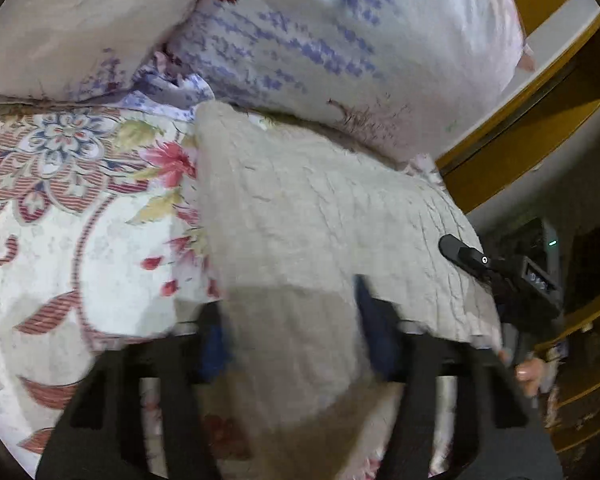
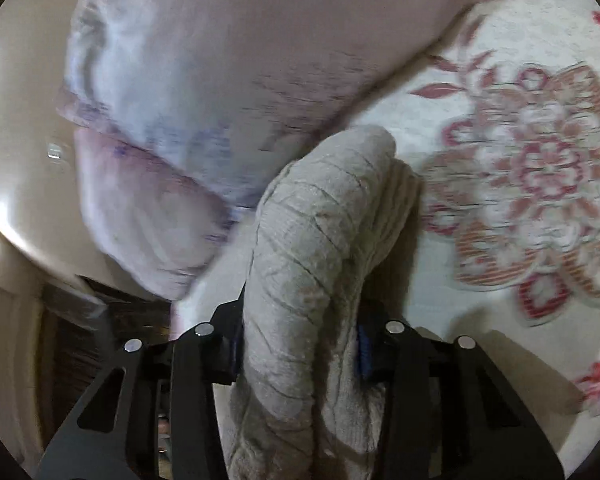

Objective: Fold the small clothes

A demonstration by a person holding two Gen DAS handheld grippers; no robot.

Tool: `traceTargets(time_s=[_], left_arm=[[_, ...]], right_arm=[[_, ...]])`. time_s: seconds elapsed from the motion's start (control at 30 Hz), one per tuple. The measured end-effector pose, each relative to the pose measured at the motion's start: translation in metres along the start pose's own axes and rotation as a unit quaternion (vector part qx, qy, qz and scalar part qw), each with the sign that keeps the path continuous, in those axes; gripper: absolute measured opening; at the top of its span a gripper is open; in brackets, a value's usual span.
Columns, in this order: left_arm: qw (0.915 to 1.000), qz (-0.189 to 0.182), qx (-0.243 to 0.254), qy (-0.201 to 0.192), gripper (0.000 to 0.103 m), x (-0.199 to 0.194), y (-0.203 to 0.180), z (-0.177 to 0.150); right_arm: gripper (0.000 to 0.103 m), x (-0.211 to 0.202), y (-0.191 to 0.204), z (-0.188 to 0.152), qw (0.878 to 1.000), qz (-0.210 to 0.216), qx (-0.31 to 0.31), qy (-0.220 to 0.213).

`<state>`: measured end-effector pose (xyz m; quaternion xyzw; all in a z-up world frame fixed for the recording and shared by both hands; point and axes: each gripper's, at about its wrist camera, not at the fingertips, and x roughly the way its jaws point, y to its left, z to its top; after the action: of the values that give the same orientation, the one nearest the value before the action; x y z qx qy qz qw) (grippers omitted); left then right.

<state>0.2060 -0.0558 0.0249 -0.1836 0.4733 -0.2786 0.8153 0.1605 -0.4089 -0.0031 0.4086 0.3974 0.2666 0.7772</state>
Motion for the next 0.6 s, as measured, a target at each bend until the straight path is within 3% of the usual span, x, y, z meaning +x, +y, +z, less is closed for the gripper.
traceTargets(time_s=[0.07,0.13,0.17,0.2,0.23,0.27,0.3,0.37,0.43,0.5,0.53,0.57,0.6], left_arm=[[0.9996,-0.027,-0.005,-0.003,0.04,-0.034,0.014,0.0],[0.9996,0.001,0.013,-0.025,0.042,-0.062,0.023,-0.005],[0.9981,0.04,0.024,-0.039,0.048,-0.077,0.031,-0.008],[0.9953,0.077,0.026,-0.052,0.052,-0.084,0.038,-0.009],[0.9894,0.122,0.025,-0.075,0.057,-0.096,0.045,-0.012],[0.9852,0.144,0.024,-0.091,0.066,-0.104,0.049,-0.014],[0.9818,0.155,0.022,-0.108,0.073,-0.12,0.054,-0.021],[0.9787,0.16,0.025,-0.126,0.078,-0.135,0.056,-0.033],[0.9726,0.181,0.048,-0.138,0.083,-0.138,0.045,-0.05],[0.9666,0.201,0.081,-0.137,0.085,-0.128,0.027,-0.066],[0.9649,0.206,0.09,-0.135,0.086,-0.121,0.021,-0.072],[0.9632,0.212,0.1,-0.131,0.087,-0.115,0.013,-0.074],[0.9618,0.216,0.111,-0.127,0.089,-0.11,0.008,-0.084]], right_arm=[[0.042,0.005,0.013,-0.006,0.998,0.055,-0.008,0.011],[0.045,0.021,0.026,-0.011,0.996,0.071,-0.023,0.04],[0.049,0.028,0.031,-0.013,0.997,0.051,-0.032,0.048],[0.056,0.035,0.039,-0.014,0.998,-0.01,-0.051,0.043],[0.057,0.032,0.045,-0.013,0.995,-0.067,-0.068,0.014],[0.057,0.027,0.048,-0.013,0.994,-0.083,-0.077,-0.009],[0.057,0.017,0.05,-0.013,0.994,-0.063,-0.082,-0.037],[0.057,0.008,0.052,-0.013,0.996,-0.002,-0.079,-0.05],[0.057,0.016,0.056,-0.015,0.996,0.004,-0.083,-0.036],[0.057,0.036,0.055,-0.019,0.995,-0.021,-0.092,0.002],[0.034,0.05,0.055,-0.022,0.994,-0.039,-0.095,0.021],[0.027,0.056,0.055,-0.023,0.994,-0.045,-0.099,0.021],[0.015,0.054,0.054,-0.025,0.993,-0.052,-0.109,0.004]])
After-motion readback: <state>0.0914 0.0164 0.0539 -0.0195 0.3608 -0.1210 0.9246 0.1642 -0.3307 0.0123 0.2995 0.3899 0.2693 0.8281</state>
